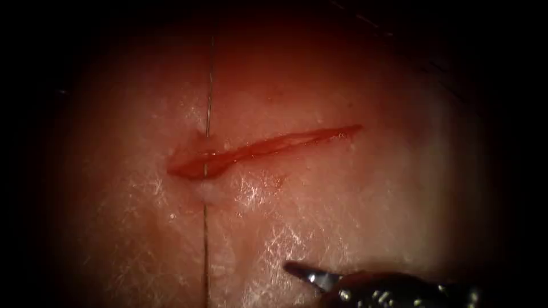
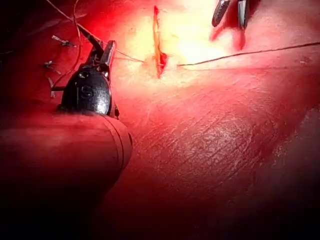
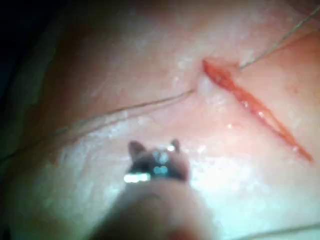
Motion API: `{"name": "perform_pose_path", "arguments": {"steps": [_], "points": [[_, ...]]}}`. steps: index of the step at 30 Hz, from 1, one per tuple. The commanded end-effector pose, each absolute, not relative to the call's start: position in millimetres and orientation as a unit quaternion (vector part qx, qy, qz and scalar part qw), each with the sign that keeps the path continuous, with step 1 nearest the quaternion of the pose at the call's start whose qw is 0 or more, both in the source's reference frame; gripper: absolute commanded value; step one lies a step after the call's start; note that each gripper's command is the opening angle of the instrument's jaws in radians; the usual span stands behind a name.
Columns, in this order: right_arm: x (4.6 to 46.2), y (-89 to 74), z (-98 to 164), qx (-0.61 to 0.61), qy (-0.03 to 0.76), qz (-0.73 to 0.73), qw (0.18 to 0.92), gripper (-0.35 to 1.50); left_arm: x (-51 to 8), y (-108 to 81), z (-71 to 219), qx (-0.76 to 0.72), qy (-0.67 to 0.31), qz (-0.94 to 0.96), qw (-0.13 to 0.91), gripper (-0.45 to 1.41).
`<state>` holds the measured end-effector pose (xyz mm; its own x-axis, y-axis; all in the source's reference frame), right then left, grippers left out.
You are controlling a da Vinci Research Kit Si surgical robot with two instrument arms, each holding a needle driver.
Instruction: Wound Closure
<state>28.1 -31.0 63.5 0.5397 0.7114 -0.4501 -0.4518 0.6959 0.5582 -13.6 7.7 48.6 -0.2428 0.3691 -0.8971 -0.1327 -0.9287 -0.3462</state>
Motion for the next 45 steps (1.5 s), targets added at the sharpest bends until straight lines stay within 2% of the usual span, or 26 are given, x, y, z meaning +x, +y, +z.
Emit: {"name": "perform_pose_path", "arguments": {"steps": [1,3,8,20,21,22,23,24,25,26,36,45], "points": [[30.8,-31.3,64,0.2,0.333,0.372,0.843,1.15,-14.1,7.4,49,-0.594,-0.099,0.782,0.16,-0.45],[32.4,-31.3,65,0.191,0.318,0.414,0.831,1.01,-14.2,7.4,49,-0.593,-0.099,0.783,0.16,-0.45],[35.3,-31.6,67,0.185,0.28,0.46,0.822,1.0,-14.1,7.4,50,-0.593,-0.1,0.783,0.159,-0.45],[35.5,-30.9,74,0.187,0.221,0.549,0.784,0.84,-14.3,7.3,50,-0.592,-0.099,0.784,0.159,-0.45],[35.7,-30.8,74,0.187,0.219,0.559,0.777,0.78,-14.3,7.3,50,-0.592,-0.099,0.784,0.159,-0.45],[36.1,-30.5,75,0.19,0.212,0.576,0.766,0.51,-14.3,7.2,50,-0.591,-0.099,0.785,0.158,-0.45],[36.1,-30.5,75,0.19,0.212,0.576,0.766,0.51,-14.3,7.2,50,-0.591,-0.099,0.785,0.158,-0.45],[36.3,-30.5,75,0.194,0.207,0.582,0.761,0.31,-14.3,7.2,50,-0.591,-0.099,0.785,0.158,-0.45],[36.4,-30.5,75,0.201,0.201,0.59,0.756,0.02,-14.3,7.2,50,-0.591,-0.099,0.785,0.158,-0.45],[36.5,-30.6,75,0.208,0.195,0.587,0.758,-0.35,-14.3,7.2,50,-0.591,-0.099,0.785,0.158,-0.45],[33.2,-32.5,73,0.213,0.194,0.417,0.862,-0.35,-14.1,7.5,50,-0.592,-0.1,0.784,0.158,-0.45],[30.8,-36.1,73,0.254,0.178,0.362,0.879,-0.35,-13.5,8.3,49,-0.588,-0.099,0.786,0.165,-0.45]]}}
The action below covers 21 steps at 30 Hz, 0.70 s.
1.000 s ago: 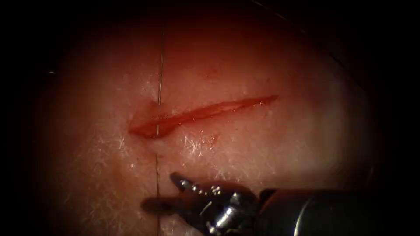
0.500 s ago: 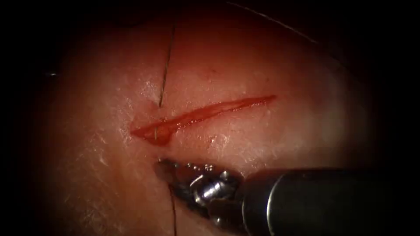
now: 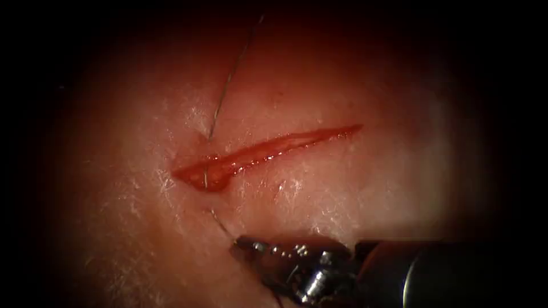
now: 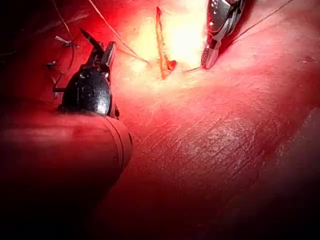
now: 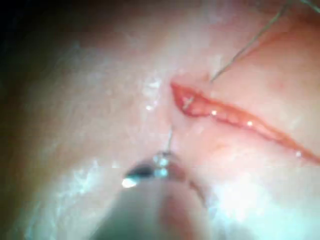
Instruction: Wound Closure
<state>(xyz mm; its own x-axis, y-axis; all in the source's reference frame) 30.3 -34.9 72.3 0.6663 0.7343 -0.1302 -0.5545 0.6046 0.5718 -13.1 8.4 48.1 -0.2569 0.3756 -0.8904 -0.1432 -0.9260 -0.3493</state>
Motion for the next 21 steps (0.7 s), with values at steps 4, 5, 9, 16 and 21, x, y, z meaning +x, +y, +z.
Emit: {"name": "perform_pose_path", "arguments": {"steps": [4,5,9,16,21], "points": [[31.0,-37.0,72.2,0.259,0.179,0.357,0.879,-0.35,-13.7,8.2,48.8,-0.588,-0.098,0.786,0.166,-0.45],[31.0,-37.3,72.1,0.263,0.174,0.354,0.881,-0.35,-13.7,8.2,48.8,-0.588,-0.098,0.786,0.166,-0.45],[30.5,-38.5,72.1,0.274,0.162,0.341,0.884,-0.35,-13.6,8.2,48.7,-0.588,-0.099,0.786,0.166,-0.45],[29.4,-39.8,72.1,0.287,0.146,0.326,0.889,-0.35,-13.7,8.2,48.7,-0.587,-0.098,0.786,0.167,-0.45],[27.3,-42.2,71.9,0.31,0.122,0.299,0.894,-0.35,-13.7,8.2,48.7,-0.588,-0.098,0.786,0.166,-0.45]]}}
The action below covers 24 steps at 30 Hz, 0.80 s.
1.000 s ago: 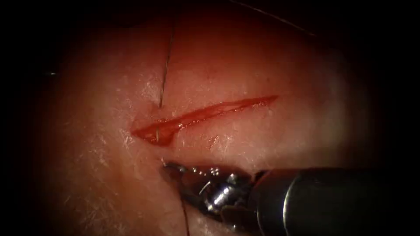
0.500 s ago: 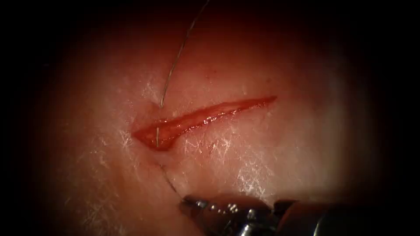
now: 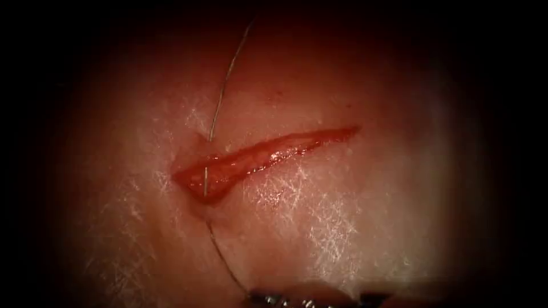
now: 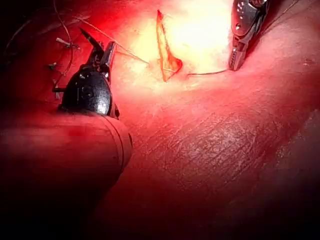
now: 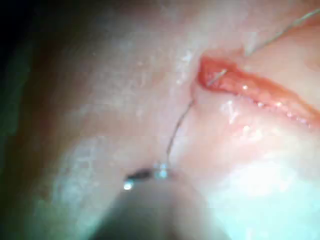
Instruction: Wound Closure
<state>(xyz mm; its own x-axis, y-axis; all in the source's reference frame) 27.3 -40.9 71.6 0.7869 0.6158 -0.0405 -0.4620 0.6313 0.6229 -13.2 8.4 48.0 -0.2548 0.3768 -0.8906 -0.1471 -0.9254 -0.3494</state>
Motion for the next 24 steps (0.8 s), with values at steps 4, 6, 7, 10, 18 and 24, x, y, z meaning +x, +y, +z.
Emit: {"name": "perform_pose_path", "arguments": {"steps": [4,6,7,10,18,24], "points": [[25.4,-43.2,71,0.317,0.125,0.284,0.896,-0.35,-13.7,8.1,49,-0.587,-0.097,0.786,0.166,-0.45],[24.2,-43.4,71,0.319,0.125,0.282,0.896,-0.35,-13.7,8.1,49,-0.587,-0.097,0.786,0.166,-0.45],[23.3,-43.6,71,0.322,0.124,0.278,0.897,-0.35,-13.7,8.1,49,-0.587,-0.097,0.786,0.166,-0.45],[22.6,-43.6,70,0.326,0.123,0.274,0.896,-0.35,-13.8,8.1,49,-0.587,-0.097,0.786,0.166,-0.45],[24.1,-39.8,70,0.279,0.212,0.237,0.906,1.25,-13.9,7.9,49,-0.587,-0.096,0.787,0.167,-0.45],[26.8,-33.4,67,0.231,0.248,0.31,0.888,1.28,-13.9,7.9,49,-0.587,-0.096,0.787,0.166,-0.45]]}}
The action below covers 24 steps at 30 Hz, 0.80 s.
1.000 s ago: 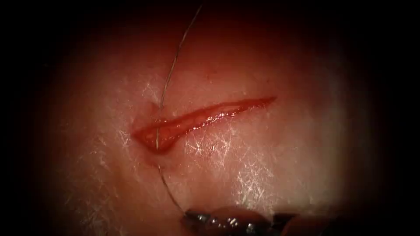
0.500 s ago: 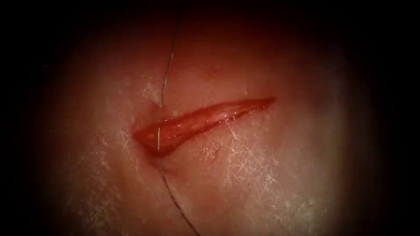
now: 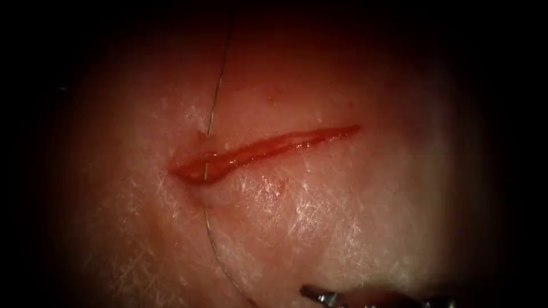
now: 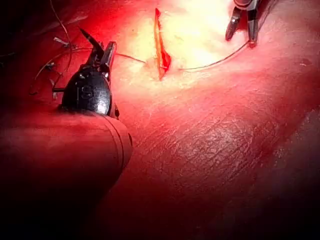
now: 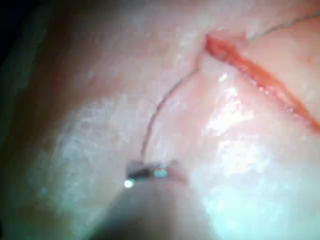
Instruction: Wound Closure
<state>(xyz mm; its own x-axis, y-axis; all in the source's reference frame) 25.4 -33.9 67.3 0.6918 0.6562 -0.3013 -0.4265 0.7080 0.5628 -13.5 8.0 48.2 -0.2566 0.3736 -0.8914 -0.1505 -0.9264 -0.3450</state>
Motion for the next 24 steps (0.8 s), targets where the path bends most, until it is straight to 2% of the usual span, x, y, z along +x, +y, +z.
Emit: {"name": "perform_pose_path", "arguments": {"steps": [1,3,6,8,14,18,24], "points": [[27.3,-32.9,66.9,0.23,0.244,0.324,0.885,1.25,-14.0,7.8,49.1,-0.587,-0.095,0.787,0.166,-0.45],[28.6,-31.9,66.3,0.227,0.238,0.347,0.878,1.21,-14.0,7.8,49.1,-0.587,-0.094,0.787,0.166,-0.45],[30.8,-31.0,65.7,0.217,0.244,0.397,0.858,0.96,-14.2,7.7,49.2,-0.586,-0.093,0.788,0.167,-0.45],[32.0,-30.9,65.8,0.22,0.239,0.422,0.846,0.86,-14.2,7.7,49.2,-0.586,-0.094,0.787,0.167,-0.45],[35.0,-31.0,67.2,0.249,0.22,0.497,0.801,0.82,-14.2,7.6,49.3,-0.586,-0.093,0.787,0.166,-0.45],[35.9,-30.9,68.4,0.244,0.217,0.5,0.802,0.82,-14.2,7.6,49.4,-0.587,-0.093,0.787,0.166,-0.45],[37.2,-30.9,71.6,0.23,0.19,0.5,0.813,0.69,-14.2,7.6,49.3,-0.586,-0.093,0.787,0.166,-0.45]]}}
